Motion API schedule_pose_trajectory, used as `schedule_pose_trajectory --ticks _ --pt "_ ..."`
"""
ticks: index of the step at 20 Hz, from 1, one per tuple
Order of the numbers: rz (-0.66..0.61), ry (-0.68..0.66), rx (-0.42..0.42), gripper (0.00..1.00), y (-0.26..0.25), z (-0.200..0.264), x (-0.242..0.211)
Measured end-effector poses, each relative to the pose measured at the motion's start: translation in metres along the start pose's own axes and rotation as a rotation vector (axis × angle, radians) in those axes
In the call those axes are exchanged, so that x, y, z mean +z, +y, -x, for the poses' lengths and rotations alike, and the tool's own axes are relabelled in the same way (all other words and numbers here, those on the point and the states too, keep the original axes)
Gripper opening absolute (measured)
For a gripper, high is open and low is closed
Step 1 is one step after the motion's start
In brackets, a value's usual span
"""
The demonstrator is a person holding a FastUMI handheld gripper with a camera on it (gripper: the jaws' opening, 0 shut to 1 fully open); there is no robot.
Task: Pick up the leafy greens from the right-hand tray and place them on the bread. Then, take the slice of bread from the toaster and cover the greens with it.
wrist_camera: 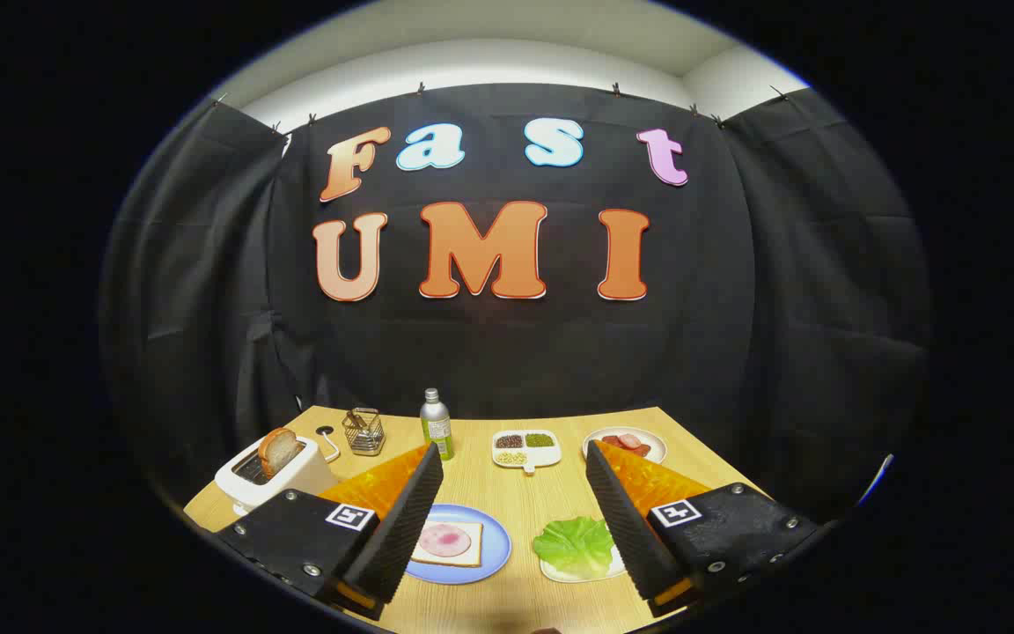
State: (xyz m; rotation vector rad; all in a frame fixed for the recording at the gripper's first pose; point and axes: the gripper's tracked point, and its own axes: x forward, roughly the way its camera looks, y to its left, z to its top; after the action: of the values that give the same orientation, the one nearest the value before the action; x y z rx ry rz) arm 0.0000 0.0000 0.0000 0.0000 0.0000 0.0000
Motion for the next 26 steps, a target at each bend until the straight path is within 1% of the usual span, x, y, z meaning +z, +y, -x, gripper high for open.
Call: schedule_pose_trajectory --ticks 6,11,15,20,26 --pt "-0.016 0.015 -0.001 0.98 -0.005 -0.002 -0.008" --pt "0.008 0.013 -0.002 0.98 -0.006 -0.004 -0.013" --pt "-0.006 0.023 0.003 0.98 -0.006 -0.007 -0.019" --pt "-0.010 0.041 0.004 0.98 -0.005 -0.013 -0.029" --pt "0.000 0.089 0.026 0.98 0.007 -0.022 -0.052"
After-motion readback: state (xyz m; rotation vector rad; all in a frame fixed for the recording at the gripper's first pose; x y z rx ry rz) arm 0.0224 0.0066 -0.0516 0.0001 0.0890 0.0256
